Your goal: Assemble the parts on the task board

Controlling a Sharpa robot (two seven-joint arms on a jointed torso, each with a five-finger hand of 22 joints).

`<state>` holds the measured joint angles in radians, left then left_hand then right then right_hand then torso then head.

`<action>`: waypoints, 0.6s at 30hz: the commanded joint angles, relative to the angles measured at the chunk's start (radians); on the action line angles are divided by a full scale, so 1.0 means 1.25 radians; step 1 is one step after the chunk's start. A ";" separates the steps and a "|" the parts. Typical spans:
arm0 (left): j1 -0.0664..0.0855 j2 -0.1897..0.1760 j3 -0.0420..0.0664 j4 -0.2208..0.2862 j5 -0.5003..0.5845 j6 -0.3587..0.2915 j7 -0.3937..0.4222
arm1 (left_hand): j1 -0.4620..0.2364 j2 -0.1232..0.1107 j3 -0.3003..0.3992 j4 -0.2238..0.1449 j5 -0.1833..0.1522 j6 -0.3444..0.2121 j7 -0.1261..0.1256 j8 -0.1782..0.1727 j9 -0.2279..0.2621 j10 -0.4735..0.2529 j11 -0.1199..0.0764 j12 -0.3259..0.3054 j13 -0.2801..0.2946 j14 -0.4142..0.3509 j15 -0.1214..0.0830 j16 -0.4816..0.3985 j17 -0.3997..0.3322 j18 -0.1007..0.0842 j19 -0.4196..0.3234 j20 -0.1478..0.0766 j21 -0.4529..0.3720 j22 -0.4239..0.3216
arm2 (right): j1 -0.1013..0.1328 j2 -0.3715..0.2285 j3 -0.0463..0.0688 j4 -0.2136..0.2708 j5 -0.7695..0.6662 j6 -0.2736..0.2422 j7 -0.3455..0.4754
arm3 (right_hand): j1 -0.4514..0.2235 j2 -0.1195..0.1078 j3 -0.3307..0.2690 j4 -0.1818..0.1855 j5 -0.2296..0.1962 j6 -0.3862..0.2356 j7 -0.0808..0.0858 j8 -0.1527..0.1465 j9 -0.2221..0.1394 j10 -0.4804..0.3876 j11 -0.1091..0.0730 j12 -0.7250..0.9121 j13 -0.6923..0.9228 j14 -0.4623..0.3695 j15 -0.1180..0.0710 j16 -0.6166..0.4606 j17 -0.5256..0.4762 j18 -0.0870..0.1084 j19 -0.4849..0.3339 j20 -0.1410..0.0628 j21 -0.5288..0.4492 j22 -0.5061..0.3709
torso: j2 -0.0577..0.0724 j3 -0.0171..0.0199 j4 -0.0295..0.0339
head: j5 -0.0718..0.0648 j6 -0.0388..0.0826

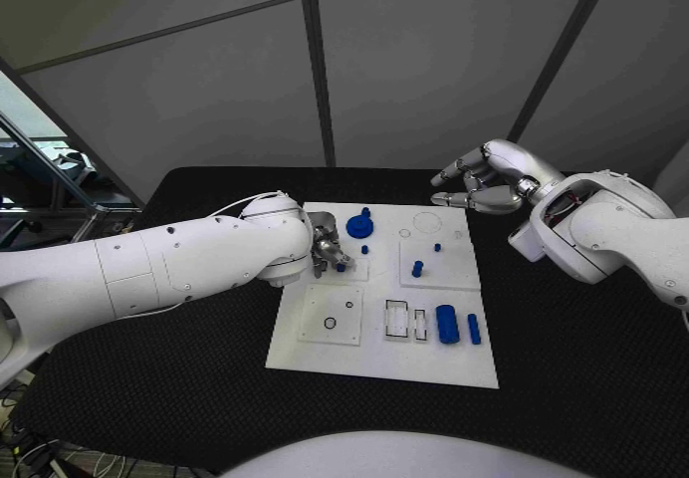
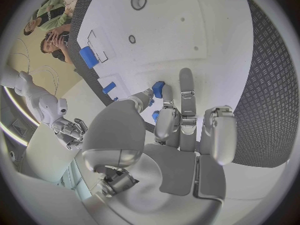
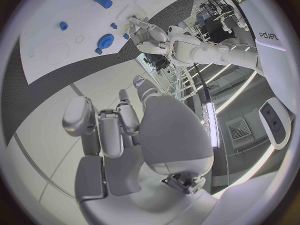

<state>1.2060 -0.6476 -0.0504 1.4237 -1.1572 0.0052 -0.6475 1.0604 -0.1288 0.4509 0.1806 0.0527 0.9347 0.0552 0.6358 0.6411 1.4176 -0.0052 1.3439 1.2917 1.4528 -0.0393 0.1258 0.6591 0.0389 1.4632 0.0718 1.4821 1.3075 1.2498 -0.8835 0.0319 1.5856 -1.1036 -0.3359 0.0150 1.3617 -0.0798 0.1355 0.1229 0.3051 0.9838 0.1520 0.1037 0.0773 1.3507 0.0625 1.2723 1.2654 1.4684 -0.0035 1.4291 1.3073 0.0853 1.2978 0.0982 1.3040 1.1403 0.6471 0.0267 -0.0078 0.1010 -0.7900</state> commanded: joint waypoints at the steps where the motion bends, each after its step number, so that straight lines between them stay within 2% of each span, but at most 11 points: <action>1: 0.001 -0.001 0.001 -0.001 -0.003 0.005 -0.007 | -0.011 -0.004 -0.023 0.010 -0.001 0.007 0.000 -0.001 -0.001 0.006 -0.001 0.004 0.002 0.007 0.000 -0.005 0.002 -0.003 0.013 -0.001 0.005 0.099 | 0.002 -0.001 0.001 0.002 -0.001 0.000 0.008 | -0.005 0.005 0.000 0.005 0.004 0.000 0.001 -0.004 0.000 -0.003 0.003 -0.005 -0.001 0.039 -0.004 -0.003 0.021 0.007 -0.001 0.002 -0.004 -0.001 | 0.000 -0.0003 0.0008 | 0.000 0.000; 12: 0.001 -0.009 0.001 0.002 -0.003 0.002 -0.007 | -0.029 -0.016 -0.137 0.068 -0.001 0.010 0.000 0.004 -0.002 0.010 -0.001 0.009 0.006 0.008 -0.001 -0.008 0.005 -0.005 0.019 -0.001 0.009 0.108 | 0.002 -0.001 0.001 0.001 -0.002 0.000 0.009 | -0.006 0.004 0.000 0.005 0.004 0.000 0.001 -0.004 0.000 -0.004 0.002 -0.006 -0.002 0.039 -0.004 -0.004 0.020 0.008 -0.002 0.002 -0.005 -0.003 | 0.000 -0.0002 0.0005 | 0.000 0.003; 18: 0.001 -0.015 0.004 0.009 -0.003 0.003 -0.007 | -0.016 -0.007 -0.193 0.085 -0.001 0.009 -0.001 0.007 -0.001 0.010 -0.002 0.010 0.007 0.009 -0.001 -0.010 0.007 -0.005 0.020 -0.002 0.009 0.110 | 0.002 -0.001 0.001 0.000 -0.002 0.000 0.009 | -0.006 0.003 -0.001 0.005 0.003 0.000 0.001 -0.004 0.000 -0.004 0.002 -0.006 -0.002 0.039 -0.004 -0.004 0.020 0.008 -0.002 0.002 -0.005 -0.003 | 0.000 0.0000 0.0004 | 0.000 0.003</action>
<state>1.2056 -0.6652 -0.0466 1.4307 -1.1572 0.0065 -0.6485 1.0318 -0.1469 0.2160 0.2856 0.0527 0.9419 0.0552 0.6409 0.6401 1.4236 -0.0062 1.3516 1.2988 1.4564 -0.0429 0.1184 0.6659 0.0389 1.4631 0.0718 1.4876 1.3075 1.2498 -0.8845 0.0319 1.5849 -1.1036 -0.3358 0.0154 1.3617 -0.0798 0.1355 0.1229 0.3051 0.9838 0.1520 0.1037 0.0774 1.3507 0.0625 1.2683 1.2632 1.4684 -0.0035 1.4291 1.3080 0.0853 1.2978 0.0983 1.3040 1.1376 0.6467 0.0264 -0.0071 0.1010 -0.7859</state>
